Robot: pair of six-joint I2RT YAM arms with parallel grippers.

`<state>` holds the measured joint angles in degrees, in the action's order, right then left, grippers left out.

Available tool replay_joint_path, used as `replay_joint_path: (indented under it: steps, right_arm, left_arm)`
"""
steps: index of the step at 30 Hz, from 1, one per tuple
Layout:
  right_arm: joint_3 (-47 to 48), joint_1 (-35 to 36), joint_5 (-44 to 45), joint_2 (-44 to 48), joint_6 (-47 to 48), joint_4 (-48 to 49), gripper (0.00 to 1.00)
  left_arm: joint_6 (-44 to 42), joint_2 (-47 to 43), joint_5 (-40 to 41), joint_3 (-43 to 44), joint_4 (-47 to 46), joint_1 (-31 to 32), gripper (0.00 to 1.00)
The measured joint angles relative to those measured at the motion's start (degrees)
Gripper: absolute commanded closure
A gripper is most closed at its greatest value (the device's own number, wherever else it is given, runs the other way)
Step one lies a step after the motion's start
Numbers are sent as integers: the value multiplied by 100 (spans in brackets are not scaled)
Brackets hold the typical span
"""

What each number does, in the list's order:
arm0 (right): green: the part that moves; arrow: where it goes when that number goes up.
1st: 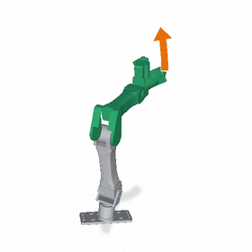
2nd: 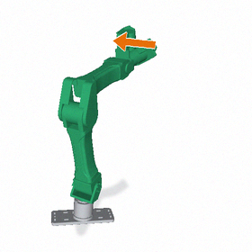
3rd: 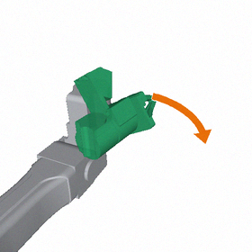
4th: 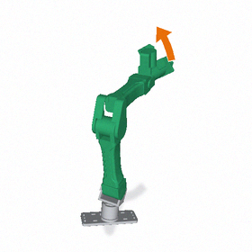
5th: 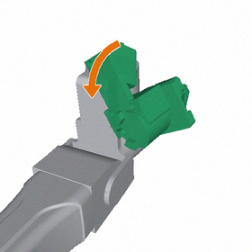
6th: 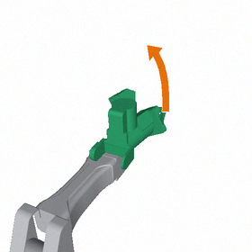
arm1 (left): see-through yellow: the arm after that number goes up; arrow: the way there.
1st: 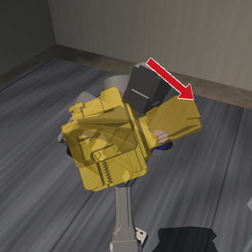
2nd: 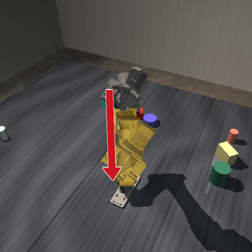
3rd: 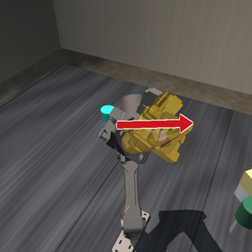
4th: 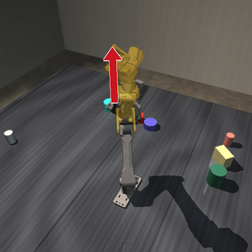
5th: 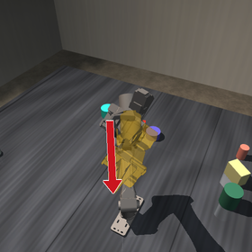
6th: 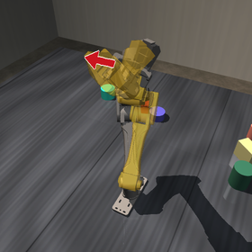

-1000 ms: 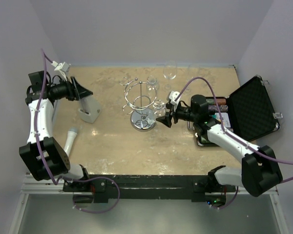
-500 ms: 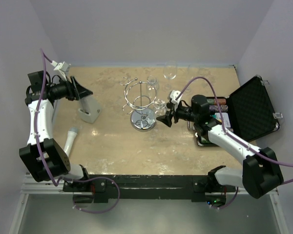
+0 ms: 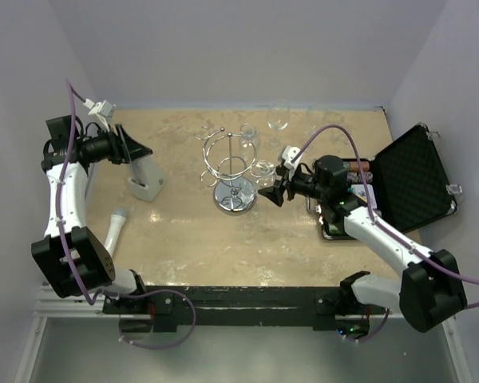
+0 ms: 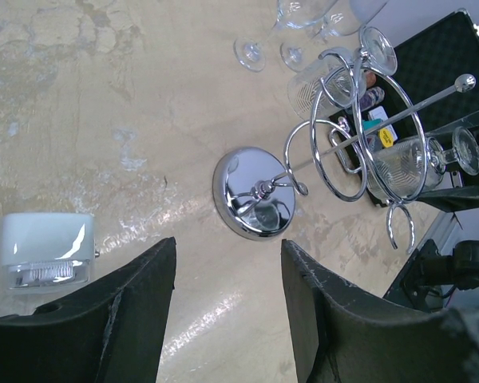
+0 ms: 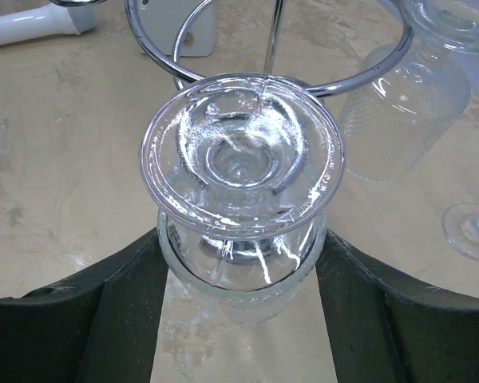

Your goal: Take the wine glass off the wine glass rack

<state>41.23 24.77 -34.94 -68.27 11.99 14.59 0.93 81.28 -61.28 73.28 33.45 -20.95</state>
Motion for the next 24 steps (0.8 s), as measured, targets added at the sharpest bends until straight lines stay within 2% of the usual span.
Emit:
replay_joint_path:
  steps: [12, 17, 21, 24]
  right_arm:
    - [0, -9, 140, 393, 140, -581, 100]
    - [35, -35, 260, 682, 243, -1276, 100]
    - [396, -273, 339, 1021, 140, -2090, 100]
    - [1062, -715, 332, 1067, -79, -2553, 100]
  left_arm:
    - [0, 20, 2, 160, -136, 9, 41]
    - [-122, 20, 52, 289, -127, 11, 41]
    - [-374, 17, 179, 525, -122, 24, 41]
    - [-608, 15, 343, 815, -129, 92, 41]
